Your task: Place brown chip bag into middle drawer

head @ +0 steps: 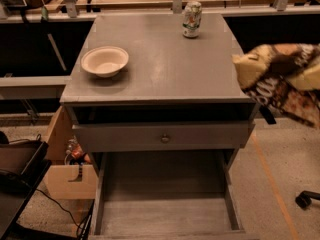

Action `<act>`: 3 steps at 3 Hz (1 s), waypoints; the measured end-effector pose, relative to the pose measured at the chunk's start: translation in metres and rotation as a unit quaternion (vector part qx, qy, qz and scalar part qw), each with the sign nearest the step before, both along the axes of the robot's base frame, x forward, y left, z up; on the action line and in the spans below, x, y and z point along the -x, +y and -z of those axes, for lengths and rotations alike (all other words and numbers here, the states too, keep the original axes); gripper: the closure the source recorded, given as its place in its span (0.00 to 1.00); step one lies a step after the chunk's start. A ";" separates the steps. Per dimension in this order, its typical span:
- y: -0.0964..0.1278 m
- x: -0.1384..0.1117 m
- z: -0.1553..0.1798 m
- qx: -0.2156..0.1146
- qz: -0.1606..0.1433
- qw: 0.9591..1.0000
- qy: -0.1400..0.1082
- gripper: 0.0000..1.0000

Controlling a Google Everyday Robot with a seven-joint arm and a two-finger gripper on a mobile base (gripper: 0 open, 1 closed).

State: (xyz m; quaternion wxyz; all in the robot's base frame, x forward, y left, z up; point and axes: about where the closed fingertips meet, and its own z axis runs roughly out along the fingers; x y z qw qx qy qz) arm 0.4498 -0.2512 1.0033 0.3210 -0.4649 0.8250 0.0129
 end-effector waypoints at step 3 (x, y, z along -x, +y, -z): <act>-0.007 0.079 0.218 -0.139 -0.011 0.988 0.070 1.00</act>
Offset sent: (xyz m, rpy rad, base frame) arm -0.1085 -0.0129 -0.2820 0.3953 0.1968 0.0332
